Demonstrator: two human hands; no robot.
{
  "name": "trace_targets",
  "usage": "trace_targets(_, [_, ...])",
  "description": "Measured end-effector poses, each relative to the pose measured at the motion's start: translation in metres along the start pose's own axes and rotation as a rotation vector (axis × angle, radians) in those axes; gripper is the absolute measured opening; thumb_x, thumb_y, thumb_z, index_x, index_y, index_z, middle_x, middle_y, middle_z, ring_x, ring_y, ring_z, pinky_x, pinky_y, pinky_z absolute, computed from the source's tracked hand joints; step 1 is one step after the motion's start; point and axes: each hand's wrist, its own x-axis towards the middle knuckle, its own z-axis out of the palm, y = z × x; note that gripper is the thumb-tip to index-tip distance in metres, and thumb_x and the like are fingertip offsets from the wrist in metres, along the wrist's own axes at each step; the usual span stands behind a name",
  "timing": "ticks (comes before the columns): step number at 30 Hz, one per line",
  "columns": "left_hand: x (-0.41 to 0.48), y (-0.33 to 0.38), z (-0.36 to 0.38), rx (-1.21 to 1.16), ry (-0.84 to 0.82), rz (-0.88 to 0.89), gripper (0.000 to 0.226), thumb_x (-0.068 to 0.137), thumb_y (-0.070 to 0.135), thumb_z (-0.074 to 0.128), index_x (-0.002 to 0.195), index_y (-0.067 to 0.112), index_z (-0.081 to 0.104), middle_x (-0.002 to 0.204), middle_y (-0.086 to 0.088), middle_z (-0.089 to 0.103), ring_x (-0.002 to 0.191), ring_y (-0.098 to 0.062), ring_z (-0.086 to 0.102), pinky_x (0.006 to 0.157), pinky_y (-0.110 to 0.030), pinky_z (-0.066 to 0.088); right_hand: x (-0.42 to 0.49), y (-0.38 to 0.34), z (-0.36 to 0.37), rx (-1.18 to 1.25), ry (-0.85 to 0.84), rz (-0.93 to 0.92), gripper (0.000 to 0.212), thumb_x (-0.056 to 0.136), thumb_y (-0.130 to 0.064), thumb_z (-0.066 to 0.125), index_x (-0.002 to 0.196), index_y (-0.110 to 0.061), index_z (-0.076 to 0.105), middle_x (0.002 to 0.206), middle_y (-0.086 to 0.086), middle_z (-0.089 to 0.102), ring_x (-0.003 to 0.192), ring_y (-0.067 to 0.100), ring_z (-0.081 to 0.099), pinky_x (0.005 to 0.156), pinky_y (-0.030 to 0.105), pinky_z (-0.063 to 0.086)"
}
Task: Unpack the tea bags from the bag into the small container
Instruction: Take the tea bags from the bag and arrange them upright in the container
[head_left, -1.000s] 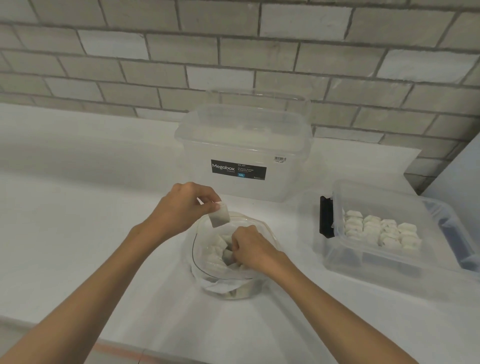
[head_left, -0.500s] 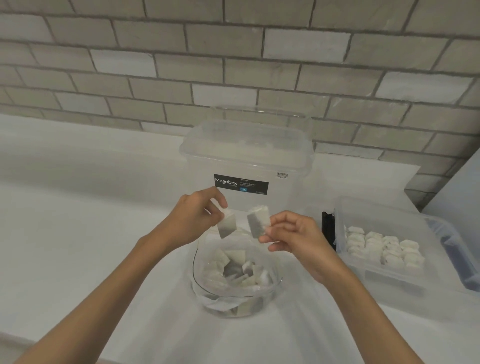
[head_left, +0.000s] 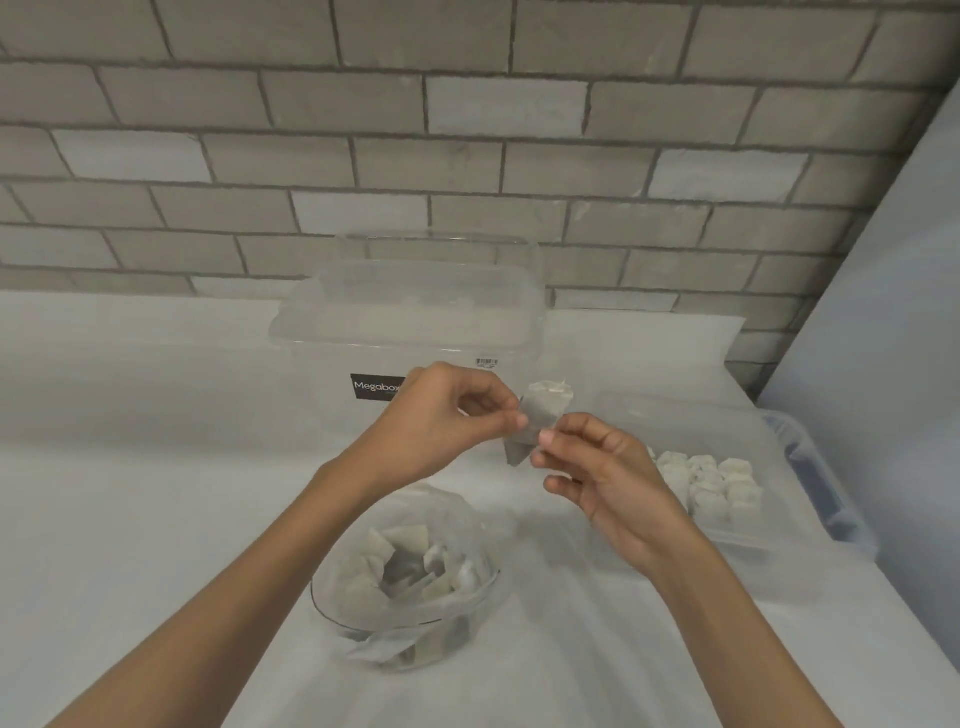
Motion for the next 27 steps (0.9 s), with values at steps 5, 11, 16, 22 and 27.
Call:
trace_targets(5, [0.026,0.013,0.027,0.041,-0.060,0.022,0.004,0.079,0.027,0.077,0.077,0.025,0.074,0.076,0.008,0.073,0.073,-0.002,0.065,0.071,-0.011,0.045,-0.010,-0.044,-0.035,-0.441,0.128,-0.313,0.019,0.085,-0.017,0.069,0.104,-0.024,0.070,0.083,-0.008,0.067,0.069,0.007,0.058,0.059,0.021,0.047])
trace_targets(11, [0.048,0.033,0.066,0.064,-0.146,0.096,0.006,0.080,0.032,0.075,0.079,0.027,0.074,0.076,0.011,0.073,0.074,0.002,0.063,0.070,-0.006,0.043,-0.016,-0.072,-0.078,-0.627,0.142,-0.381,0.007,0.085,-0.013,0.070,0.086,-0.018,0.075,0.070,-0.010,0.068,0.059,0.005,0.054,0.055,0.017,0.045])
trace_targets(16, [0.062,0.033,0.083,0.138,-0.154,0.123,0.005,0.085,0.026,0.070,0.080,0.028,0.072,0.079,0.015,0.071,0.075,0.001,0.061,0.073,-0.015,0.047,-0.008,-0.079,-0.124,-0.767,0.197,-0.314,0.012,0.084,-0.014,0.071,0.080,-0.025,0.074,0.069,-0.007,0.069,0.060,0.008,0.060,0.057,0.021,0.048])
trace_targets(22, [0.069,0.033,0.088,0.157,-0.136,0.108,0.011,0.087,0.023,0.069,0.094,0.029,0.065,0.082,0.010,0.065,0.075,0.000,0.059,0.064,-0.007,0.043,0.026,-0.050,-0.160,-1.256,0.034,0.034,0.013,0.087,-0.006,0.061,0.081,-0.016,0.069,0.076,-0.001,0.068,0.055,0.009,0.067,0.059,0.026,0.052])
trace_targets(27, [0.069,0.034,0.087,0.205,-0.152,0.108,0.008,0.087,0.025,0.068,0.094,0.029,0.069,0.084,0.011,0.068,0.079,0.000,0.061,0.068,-0.011,0.044,0.056,-0.019,-0.168,-1.460,-0.152,0.364,0.017,0.086,-0.001,0.056,0.082,-0.015,0.065,0.089,0.005,0.066,0.062,0.015,0.065,0.062,0.024,0.052])
